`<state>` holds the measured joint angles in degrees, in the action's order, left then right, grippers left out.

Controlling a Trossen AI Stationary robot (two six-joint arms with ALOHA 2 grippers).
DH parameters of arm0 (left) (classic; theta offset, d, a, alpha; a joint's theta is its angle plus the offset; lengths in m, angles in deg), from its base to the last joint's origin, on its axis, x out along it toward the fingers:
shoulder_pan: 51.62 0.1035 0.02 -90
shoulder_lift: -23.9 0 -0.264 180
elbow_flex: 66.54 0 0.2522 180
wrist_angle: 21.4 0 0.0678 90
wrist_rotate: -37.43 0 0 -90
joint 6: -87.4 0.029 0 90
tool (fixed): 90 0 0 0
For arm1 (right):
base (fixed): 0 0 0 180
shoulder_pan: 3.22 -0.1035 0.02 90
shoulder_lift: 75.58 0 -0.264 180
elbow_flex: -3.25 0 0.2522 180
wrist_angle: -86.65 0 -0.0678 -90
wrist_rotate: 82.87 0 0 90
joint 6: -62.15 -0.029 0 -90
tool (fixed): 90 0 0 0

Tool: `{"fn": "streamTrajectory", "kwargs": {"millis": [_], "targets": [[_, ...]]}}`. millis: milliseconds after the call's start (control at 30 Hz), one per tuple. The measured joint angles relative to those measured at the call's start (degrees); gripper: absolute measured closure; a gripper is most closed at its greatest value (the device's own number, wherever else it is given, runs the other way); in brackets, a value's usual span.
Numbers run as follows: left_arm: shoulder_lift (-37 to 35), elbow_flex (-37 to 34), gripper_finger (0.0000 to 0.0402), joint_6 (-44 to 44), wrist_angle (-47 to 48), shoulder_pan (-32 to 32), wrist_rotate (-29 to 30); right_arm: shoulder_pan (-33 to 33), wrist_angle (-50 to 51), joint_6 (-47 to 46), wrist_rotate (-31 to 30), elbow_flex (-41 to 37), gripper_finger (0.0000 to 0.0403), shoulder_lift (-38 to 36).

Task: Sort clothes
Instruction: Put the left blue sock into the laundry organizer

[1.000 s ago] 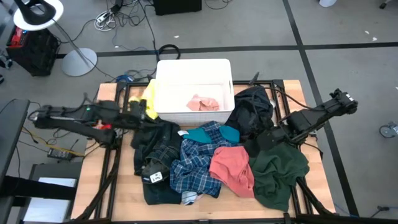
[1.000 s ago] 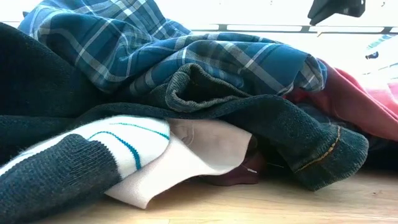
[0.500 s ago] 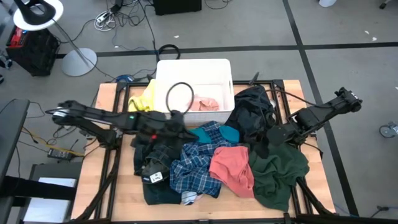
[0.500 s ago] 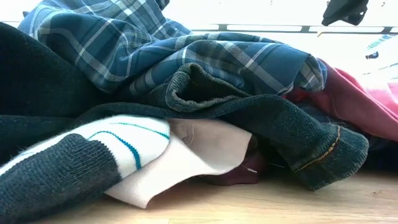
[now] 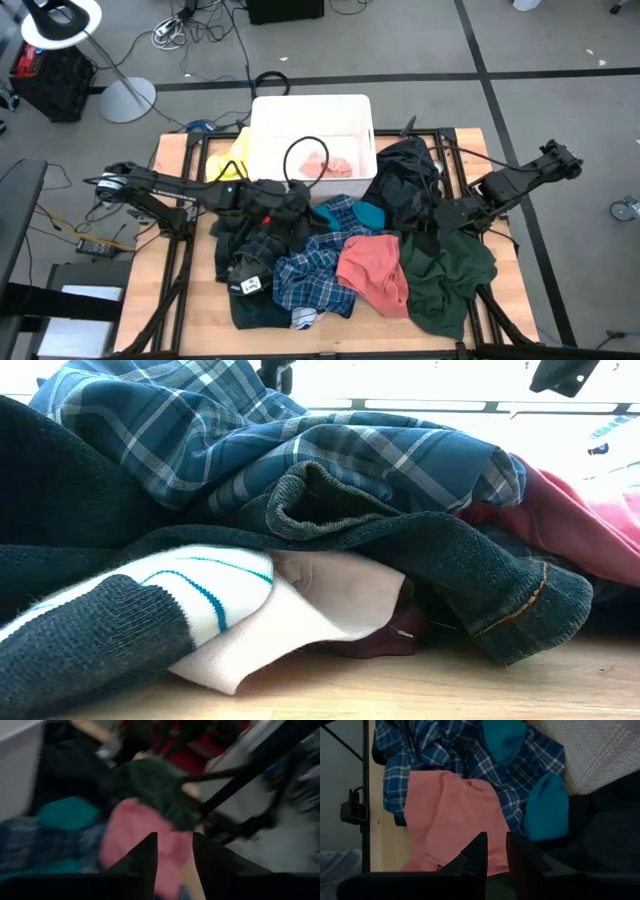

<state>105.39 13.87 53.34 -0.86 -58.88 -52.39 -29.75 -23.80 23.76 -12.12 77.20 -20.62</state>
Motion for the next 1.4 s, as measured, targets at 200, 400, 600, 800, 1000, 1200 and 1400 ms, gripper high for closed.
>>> {"fn": "streamTrajectory", "kwargs": {"millis": [200,400,600,800,1000,1200,1400], "targets": [[4.7,12.5,0.0303,8.4,24.4,-0.8,6.5,-0.2,0.1,0.2,0.0,0.0,0.0334,0.0],[12.2,21.8,0.0317,17.1,36.6,-0.2,6.7,-0.2,0.0,0.5,0.0,0.0,0.0334,0.0],[17.0,23.2,0.0318,18.9,42.4,0.2,5.3,-0.6,0.0,0.0,0.0,0.0,0.0337,0.0],[19.4,23.1,0.0319,19.2,47.7,0.3,9.1,-1.3,0.0,-0.5,0.0,0.0,0.0336,0.0],[20.5,23.1,0.0319,20.4,50.9,0.7,12.2,-1.5,0.0,-1.1,0.0,0.0,0.034,0.0],[21.3,23.1,0.0319,21.8,51.0,1.6,13.4,-1.5,0.0,-1.1,-0.1,0.0,0.034,0.0],[23.3,23.1,0.033,21.8,51.4,2.0,11.5,-1.5,-0.1,-1.1,-0.1,0.0,0.0341,0.0]]}}
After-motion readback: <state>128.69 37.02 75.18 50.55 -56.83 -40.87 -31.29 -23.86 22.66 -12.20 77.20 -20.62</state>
